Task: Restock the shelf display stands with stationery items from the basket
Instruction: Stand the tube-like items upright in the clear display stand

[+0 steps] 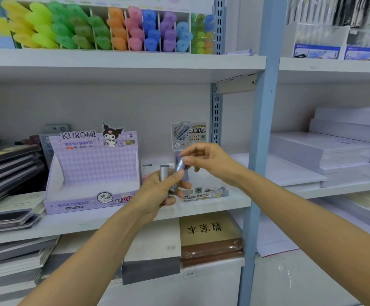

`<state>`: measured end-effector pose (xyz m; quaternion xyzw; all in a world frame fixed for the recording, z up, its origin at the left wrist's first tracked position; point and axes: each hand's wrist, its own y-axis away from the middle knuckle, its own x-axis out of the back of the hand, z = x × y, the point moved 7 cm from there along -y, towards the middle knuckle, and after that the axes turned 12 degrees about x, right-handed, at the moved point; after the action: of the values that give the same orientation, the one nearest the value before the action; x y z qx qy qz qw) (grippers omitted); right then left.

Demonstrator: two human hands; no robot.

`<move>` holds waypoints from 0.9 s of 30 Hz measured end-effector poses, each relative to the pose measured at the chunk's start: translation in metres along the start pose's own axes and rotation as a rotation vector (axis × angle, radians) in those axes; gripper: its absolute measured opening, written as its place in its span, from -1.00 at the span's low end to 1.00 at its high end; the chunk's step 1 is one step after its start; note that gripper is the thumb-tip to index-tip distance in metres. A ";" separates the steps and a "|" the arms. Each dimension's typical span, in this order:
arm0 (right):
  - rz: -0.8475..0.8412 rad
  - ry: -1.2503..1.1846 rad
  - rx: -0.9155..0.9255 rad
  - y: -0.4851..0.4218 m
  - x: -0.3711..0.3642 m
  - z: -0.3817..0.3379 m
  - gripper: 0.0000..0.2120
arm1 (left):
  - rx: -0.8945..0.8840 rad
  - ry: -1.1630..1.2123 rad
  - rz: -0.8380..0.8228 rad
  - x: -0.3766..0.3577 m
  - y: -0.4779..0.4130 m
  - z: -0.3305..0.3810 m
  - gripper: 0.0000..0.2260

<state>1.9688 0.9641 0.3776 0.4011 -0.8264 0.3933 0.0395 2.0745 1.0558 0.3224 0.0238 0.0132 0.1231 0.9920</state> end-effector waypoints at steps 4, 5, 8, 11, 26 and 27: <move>0.309 0.020 0.027 -0.005 0.038 -0.001 -0.84 | 0.072 0.216 0.081 0.012 -0.003 -0.001 -0.66; 0.379 0.065 0.018 -0.006 0.048 0.001 -0.84 | 0.085 0.280 0.091 0.015 -0.004 -0.003 -0.70; 0.485 0.228 -0.046 -0.011 0.064 0.018 -0.85 | 0.084 0.351 0.094 0.019 -0.007 -0.005 -0.78; 0.456 0.340 -0.079 -0.019 0.061 0.039 -0.87 | 0.076 0.322 0.131 0.023 -0.011 -0.005 -0.82; 0.018 0.741 0.014 -0.052 0.042 0.067 -0.82 | 0.005 0.173 0.012 0.021 -0.025 -0.008 -0.89; 0.006 0.736 0.012 -0.052 0.041 0.067 -0.82 | 0.000 0.170 0.006 0.019 -0.026 -0.008 -0.88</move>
<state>1.9942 0.8731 0.3797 0.2305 -0.7557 0.5162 0.3306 2.0989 1.0356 0.3132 0.0135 0.0972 0.1278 0.9869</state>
